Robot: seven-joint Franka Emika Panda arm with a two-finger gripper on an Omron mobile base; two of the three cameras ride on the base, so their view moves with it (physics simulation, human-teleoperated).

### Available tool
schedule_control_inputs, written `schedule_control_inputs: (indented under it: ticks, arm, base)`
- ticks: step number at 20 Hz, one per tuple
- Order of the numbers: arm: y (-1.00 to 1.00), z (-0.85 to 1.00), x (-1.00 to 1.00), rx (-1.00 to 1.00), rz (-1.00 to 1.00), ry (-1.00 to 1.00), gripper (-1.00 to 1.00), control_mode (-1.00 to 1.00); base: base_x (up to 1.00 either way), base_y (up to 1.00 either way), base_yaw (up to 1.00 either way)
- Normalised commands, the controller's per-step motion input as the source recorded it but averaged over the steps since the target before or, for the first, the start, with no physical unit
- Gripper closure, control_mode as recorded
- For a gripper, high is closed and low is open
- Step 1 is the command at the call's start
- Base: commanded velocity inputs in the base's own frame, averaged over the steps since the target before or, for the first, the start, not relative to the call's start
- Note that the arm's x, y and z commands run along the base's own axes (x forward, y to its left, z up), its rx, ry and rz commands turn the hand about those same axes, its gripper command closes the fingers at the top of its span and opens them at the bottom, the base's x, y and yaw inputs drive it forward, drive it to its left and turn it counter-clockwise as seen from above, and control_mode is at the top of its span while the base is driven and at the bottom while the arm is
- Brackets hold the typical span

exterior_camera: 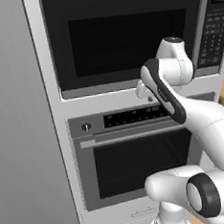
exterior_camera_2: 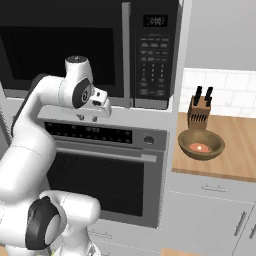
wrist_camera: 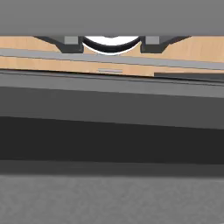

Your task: Open the microwave, place the bowl with waffle inside the microwave, then close the microwave door and turn it on.

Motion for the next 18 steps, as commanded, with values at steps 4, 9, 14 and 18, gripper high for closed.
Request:
schedule_control_inputs:
  ticks: [4, 9, 14, 18]
  arm:
    - [-0.04, -0.01, -0.18, -0.06, 0.0, -0.07, -1.0, -1.0]
    - [-0.22, 0.13, -0.48, -0.33, 0.0, -0.41, -1.0, -1.0]
    - [-0.48, 0.36, -0.46, -0.2, 0.0, -0.53, -1.0, -1.0]
    - [-0.63, 0.5, -0.02, 0.04, 0.0, -0.38, -1.0, -1.0]
  base:
    - [0.0, 0.0, 0.0]
    - [0.0, 0.0, 0.0]
    - [0.0, 0.0, 0.0]
    - [0.0, 0.0, 0.0]
